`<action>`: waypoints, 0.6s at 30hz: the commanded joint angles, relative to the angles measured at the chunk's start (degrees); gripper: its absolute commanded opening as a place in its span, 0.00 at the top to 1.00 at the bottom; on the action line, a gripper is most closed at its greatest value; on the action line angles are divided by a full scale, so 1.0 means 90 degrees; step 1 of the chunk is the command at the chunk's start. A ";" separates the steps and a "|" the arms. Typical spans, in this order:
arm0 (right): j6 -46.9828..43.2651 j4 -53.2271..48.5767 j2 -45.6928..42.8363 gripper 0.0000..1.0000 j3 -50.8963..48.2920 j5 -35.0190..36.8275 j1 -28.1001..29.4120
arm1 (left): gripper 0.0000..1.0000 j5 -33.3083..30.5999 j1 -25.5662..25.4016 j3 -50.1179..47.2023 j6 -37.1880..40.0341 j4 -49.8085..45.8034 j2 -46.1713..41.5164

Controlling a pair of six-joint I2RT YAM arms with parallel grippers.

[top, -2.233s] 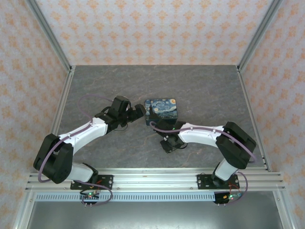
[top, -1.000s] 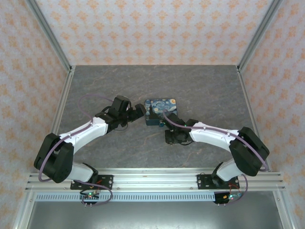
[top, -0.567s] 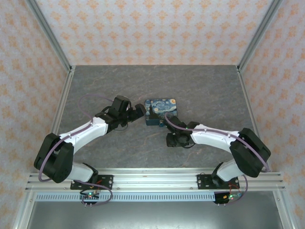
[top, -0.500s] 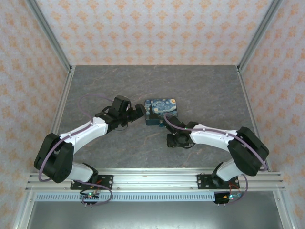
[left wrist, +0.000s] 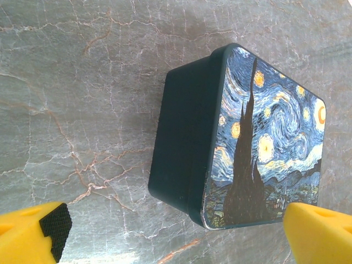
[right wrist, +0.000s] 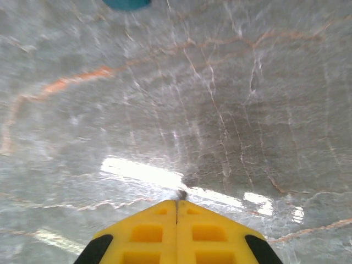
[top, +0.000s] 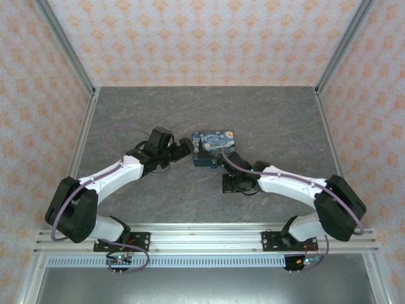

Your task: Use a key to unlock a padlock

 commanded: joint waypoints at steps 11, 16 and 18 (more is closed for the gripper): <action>0.0706 0.0509 -0.0168 1.00 -0.0500 -0.0864 -0.0103 | 0.00 -0.0063 -0.0154 0.0148 -0.0079 0.0014 0.0025; 0.0586 0.0519 0.0358 1.00 -0.0459 -0.0794 -0.0201 | 0.00 -0.0053 -0.0159 0.0148 -0.0083 0.0010 0.0037; 0.0518 0.0447 0.0606 1.00 -0.0378 -0.0734 -0.0201 | 0.00 -0.0067 -0.0166 0.0142 -0.0078 -0.0001 0.0009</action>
